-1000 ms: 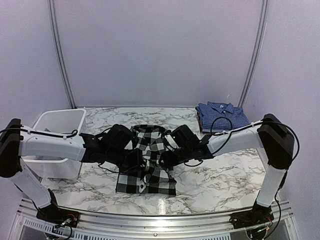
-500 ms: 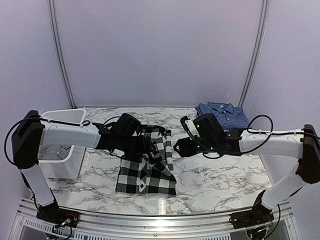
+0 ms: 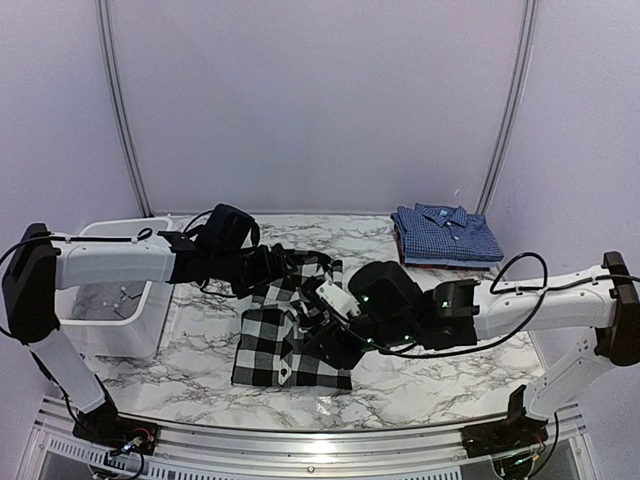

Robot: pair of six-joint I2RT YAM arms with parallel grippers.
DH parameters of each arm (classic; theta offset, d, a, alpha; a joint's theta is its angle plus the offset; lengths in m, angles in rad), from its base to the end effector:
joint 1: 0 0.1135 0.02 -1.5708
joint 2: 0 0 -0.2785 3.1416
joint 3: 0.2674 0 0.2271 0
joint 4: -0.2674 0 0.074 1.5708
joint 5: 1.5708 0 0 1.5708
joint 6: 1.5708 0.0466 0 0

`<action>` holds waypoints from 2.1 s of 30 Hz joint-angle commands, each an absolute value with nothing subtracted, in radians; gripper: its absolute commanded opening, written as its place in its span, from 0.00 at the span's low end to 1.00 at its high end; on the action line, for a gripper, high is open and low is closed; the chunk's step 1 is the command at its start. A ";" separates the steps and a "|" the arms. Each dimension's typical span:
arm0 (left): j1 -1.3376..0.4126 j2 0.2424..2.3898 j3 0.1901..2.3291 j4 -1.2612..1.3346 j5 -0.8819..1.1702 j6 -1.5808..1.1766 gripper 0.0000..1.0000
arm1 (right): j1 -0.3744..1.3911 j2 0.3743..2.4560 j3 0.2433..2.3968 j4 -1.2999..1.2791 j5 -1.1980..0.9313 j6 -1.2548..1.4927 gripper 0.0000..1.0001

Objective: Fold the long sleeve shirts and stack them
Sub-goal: Adjust the 2/3-rectangle-folded shirt at the center of the board.

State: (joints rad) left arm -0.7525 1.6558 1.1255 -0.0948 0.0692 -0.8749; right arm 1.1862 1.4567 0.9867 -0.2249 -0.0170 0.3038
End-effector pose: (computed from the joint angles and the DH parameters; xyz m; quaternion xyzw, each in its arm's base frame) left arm 0.2611 -0.2488 0.2615 -0.0387 0.8890 -0.3520 0.2902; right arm 0.1131 0.2815 0.2673 -0.3900 0.8173 0.2932 0.3065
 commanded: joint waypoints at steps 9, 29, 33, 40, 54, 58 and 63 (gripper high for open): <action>-0.720 1.548 1.037 -0.107 0.078 -0.831 0.94 | 1.131 1.712 1.138 -0.257 -0.071 0.326 0.40; -0.716 1.429 0.911 -0.140 0.081 -0.769 0.96 | 0.958 1.791 1.279 -0.371 0.210 0.397 0.42; -0.713 1.397 0.876 -0.152 0.063 -0.767 0.96 | 1.029 1.778 1.328 -0.434 0.308 0.415 0.37; -0.713 1.361 0.810 -0.152 0.066 -0.784 0.96 | 1.058 1.871 1.347 -0.386 0.229 0.460 0.27; -0.725 1.290 0.623 -0.151 0.153 -0.798 0.96 | 1.003 2.077 1.440 -0.406 0.177 0.423 0.62; -0.760 1.300 0.599 -0.152 0.160 -0.815 0.96 | 1.000 2.002 1.396 -0.424 0.199 0.425 0.67; -0.804 1.301 0.560 -0.158 0.141 -0.851 0.96 | 0.978 1.846 1.316 -0.427 0.151 0.416 0.71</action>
